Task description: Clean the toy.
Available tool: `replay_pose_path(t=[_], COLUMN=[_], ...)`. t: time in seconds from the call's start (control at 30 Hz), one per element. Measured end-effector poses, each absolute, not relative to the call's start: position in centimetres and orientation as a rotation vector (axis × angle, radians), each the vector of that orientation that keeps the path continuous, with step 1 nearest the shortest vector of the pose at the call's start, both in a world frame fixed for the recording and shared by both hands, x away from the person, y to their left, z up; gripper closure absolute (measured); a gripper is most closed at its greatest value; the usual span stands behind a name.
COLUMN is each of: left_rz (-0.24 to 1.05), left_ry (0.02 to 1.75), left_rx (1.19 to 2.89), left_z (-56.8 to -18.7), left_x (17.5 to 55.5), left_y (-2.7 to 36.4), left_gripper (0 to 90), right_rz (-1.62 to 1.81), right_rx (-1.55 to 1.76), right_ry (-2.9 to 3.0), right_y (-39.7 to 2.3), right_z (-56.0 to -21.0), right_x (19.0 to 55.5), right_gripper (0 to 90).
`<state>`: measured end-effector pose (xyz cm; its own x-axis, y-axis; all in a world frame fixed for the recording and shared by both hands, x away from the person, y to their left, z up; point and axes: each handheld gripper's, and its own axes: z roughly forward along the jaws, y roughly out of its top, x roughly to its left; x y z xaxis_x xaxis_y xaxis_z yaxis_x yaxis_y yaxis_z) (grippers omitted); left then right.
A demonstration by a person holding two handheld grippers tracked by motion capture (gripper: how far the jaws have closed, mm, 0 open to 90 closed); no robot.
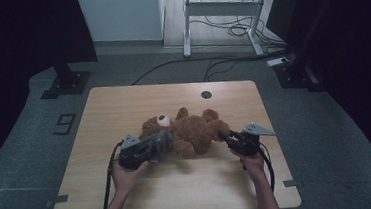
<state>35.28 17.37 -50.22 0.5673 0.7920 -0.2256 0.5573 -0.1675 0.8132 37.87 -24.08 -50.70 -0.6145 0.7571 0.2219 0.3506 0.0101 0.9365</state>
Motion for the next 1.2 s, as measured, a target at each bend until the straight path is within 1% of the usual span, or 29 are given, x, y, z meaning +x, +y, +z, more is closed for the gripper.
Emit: replay_pose_path(t=[0.17,0.27,0.33,0.43,0.6,0.77,0.93,1.07,1.2], left_rz=[0.306,0.333,0.335,0.342,0.353,0.365,0.358,0.359,0.32], left_ry=[1.132,1.151,1.145,1.092,0.997,0.913,0.867,0.798,0.791], left_rx=[1.845,1.831,1.823,1.798,1.812,1.88,1.922,1.96,2.027], left_z=[-50.6,-50.4,-50.2,-48.7,-46.2,-44.1,-43.2,-42.4,-43.7], left_x=[35.1,34.6,34.4,33.9,34.5,36.1,37.3,37.1,37.2], left_y=[19.0,20.0,20.1,19.1,15.5,10.6,6.8,3.5,0.8], left_gripper=[74.1,74.0,74.1,74.0,73.8,73.4,73.5,73.6,73.6], right_rz=[1.639,1.636,1.636,1.64,1.638,1.639,1.643,1.644,1.644], right_rx=[1.139,1.139,1.139,1.143,1.141,1.141,1.141,1.142,1.145], right_ry=[1.949,1.947,1.946,1.943,1.942,1.942,1.944,1.944,1.944], right_y=[-24.1,-24.1,-24.1,-24.2,-24.1,-24.1,-24.2,-24.2,-24.2], right_z=[-50.8,-50.7,-50.7,-50.8,-50.7,-50.7,-50.7,-50.8,-50.8], right_x=[37.9,37.9,37.9,37.9,37.9,37.8,37.8,37.9,37.8], right_gripper=[66.9,66.9,66.9,66.9,66.9,67.0,67.0,66.9,67.0])
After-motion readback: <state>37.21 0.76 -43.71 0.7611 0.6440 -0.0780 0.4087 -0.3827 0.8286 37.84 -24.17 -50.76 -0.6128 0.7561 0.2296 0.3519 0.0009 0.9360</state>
